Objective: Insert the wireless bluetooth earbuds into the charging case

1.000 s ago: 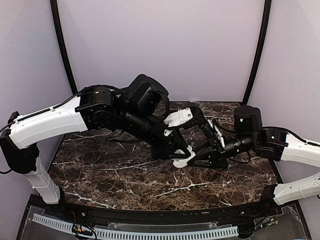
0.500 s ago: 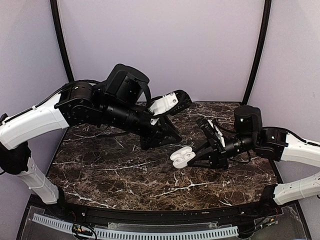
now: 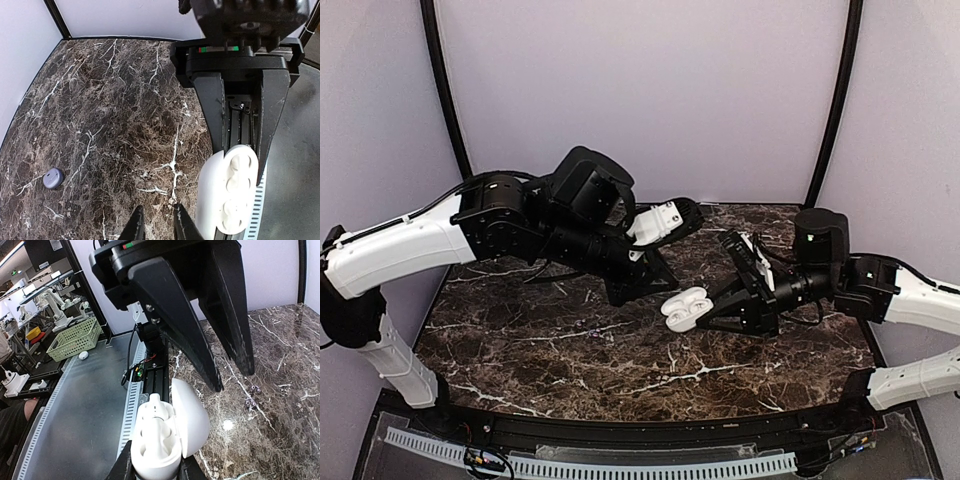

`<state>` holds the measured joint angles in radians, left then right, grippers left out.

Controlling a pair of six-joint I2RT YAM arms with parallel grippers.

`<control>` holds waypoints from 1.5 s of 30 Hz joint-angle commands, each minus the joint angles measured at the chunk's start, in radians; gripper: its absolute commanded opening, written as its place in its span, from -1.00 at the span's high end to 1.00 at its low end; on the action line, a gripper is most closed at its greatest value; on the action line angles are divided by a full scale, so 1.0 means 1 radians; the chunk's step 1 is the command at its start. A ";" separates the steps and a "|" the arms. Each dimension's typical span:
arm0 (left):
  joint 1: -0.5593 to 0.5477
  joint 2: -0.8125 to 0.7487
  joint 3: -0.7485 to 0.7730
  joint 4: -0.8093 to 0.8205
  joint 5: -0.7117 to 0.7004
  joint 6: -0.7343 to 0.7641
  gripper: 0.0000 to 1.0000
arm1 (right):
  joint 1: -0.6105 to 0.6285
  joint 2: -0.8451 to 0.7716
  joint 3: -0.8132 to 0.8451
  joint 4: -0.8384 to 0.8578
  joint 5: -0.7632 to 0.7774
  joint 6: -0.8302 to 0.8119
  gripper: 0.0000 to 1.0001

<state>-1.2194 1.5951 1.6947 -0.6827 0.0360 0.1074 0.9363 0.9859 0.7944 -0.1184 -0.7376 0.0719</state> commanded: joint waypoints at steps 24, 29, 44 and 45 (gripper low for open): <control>-0.117 0.041 0.035 -0.031 -0.264 0.030 0.35 | -0.129 0.001 -0.046 0.145 -0.089 0.151 1.00; -0.058 -0.082 -0.057 0.076 -0.265 0.019 -0.46 | -0.138 0.023 -0.069 0.168 -0.053 0.194 1.00; -0.092 -0.003 -0.096 0.163 -0.260 0.121 -0.68 | -0.152 0.105 -0.043 0.222 0.001 0.331 1.00; -0.092 0.014 -0.084 0.163 -0.276 0.123 -0.67 | -0.153 0.107 -0.044 0.229 -0.004 0.341 1.00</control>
<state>-1.3083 1.5776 1.5684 -0.5247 -0.2035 0.2047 0.7910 1.0924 0.7372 0.0406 -0.7475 0.3698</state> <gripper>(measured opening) 0.844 0.212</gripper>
